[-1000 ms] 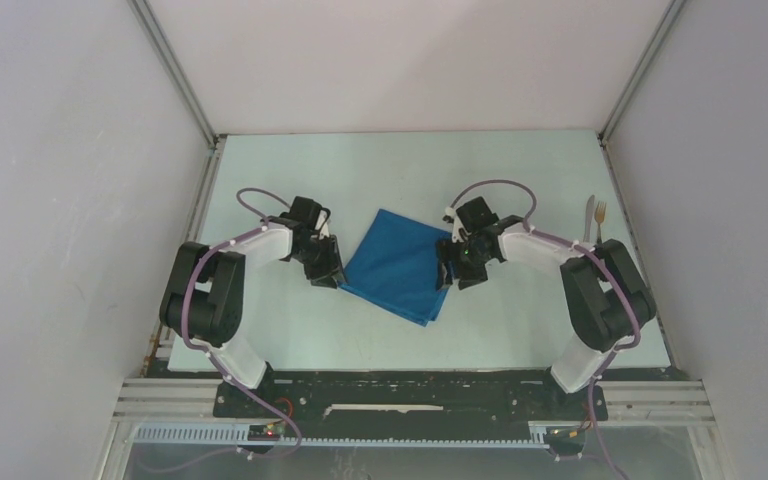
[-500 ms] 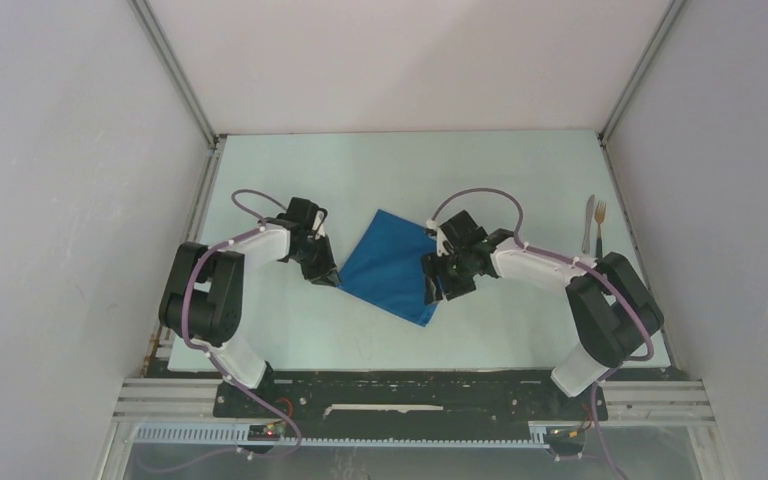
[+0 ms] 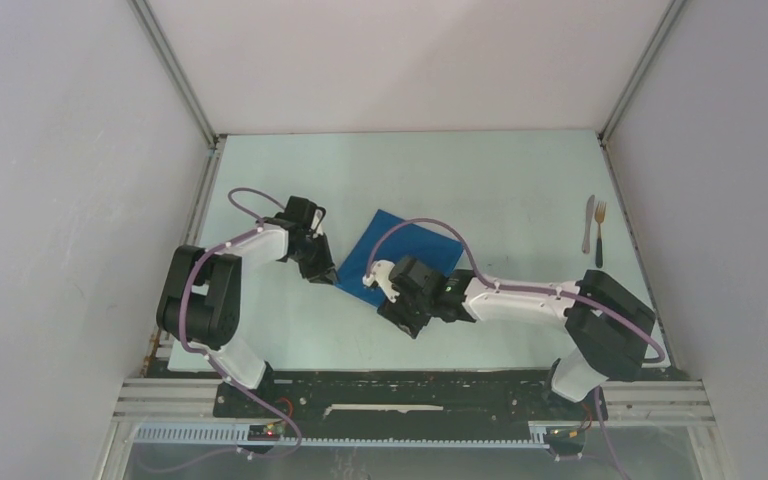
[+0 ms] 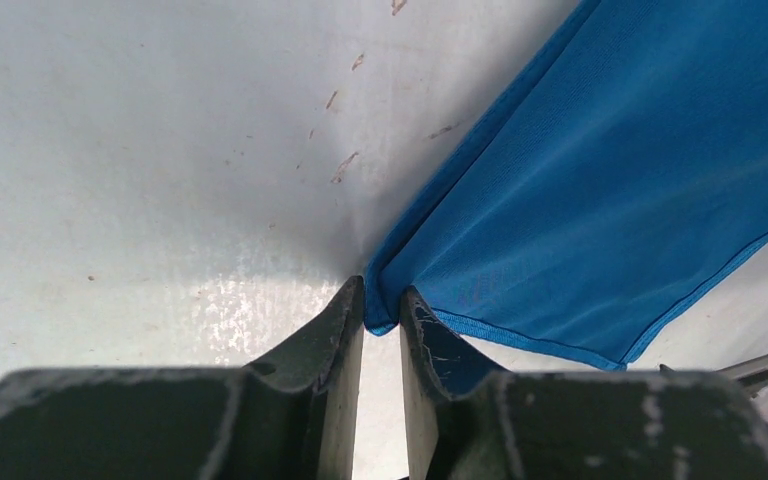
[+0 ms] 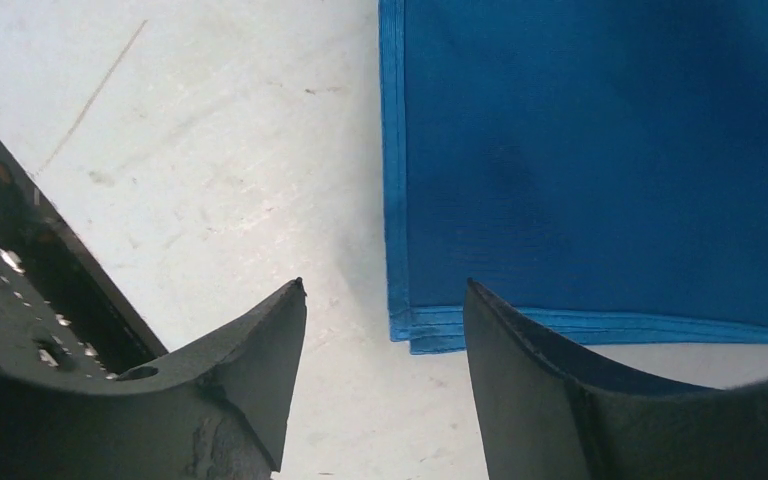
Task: Fold the napkin into a case and place the utensils inside
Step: Smooth out the lower triangle-folded napkin at the center of the board.
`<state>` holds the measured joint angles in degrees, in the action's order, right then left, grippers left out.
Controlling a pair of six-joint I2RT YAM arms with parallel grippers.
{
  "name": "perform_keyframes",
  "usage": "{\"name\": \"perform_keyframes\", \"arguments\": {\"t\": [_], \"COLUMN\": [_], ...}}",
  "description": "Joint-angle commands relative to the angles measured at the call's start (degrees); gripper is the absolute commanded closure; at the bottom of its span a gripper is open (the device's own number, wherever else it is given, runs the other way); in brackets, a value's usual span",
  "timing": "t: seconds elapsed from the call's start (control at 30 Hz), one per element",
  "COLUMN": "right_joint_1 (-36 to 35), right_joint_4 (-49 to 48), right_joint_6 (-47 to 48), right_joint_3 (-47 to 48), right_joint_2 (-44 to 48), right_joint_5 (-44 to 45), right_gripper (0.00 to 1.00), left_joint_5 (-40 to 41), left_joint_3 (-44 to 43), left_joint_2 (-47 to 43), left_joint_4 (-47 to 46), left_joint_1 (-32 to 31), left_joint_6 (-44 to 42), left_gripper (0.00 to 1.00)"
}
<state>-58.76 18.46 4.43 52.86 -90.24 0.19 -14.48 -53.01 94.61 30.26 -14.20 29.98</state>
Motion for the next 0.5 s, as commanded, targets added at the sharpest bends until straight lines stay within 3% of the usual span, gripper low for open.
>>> {"name": "perform_keyframes", "arguments": {"t": [0.0,0.2,0.33,0.47], "right_joint_1": [0.70,4.01,3.74,3.58], "right_joint_4": [-0.99,1.41,2.00,3.55], "right_joint_6": [9.39,11.34,11.24,10.84], "right_joint_3": [2.44,4.83,5.57,6.99], "right_joint_2": [-1.12,-3.79,-5.44,-6.93], "right_joint_5": [0.58,-6.45,-7.11,-7.87], "right_gripper": [0.34,0.47,0.40,0.39], "left_joint_5": [0.62,0.14,-0.07,-0.01], "left_joint_3": [-1.38,-1.98,-2.31,-2.51], "left_joint_2": [-0.38,0.22,0.49,0.58], "left_joint_4": [-0.21,-0.38,-0.29,-0.29], "left_joint_1": [1.28,1.77,2.23,3.21], "left_joint_6": [0.15,0.33,0.26,0.39], "left_gripper": [0.76,0.76,0.76,0.77]}}
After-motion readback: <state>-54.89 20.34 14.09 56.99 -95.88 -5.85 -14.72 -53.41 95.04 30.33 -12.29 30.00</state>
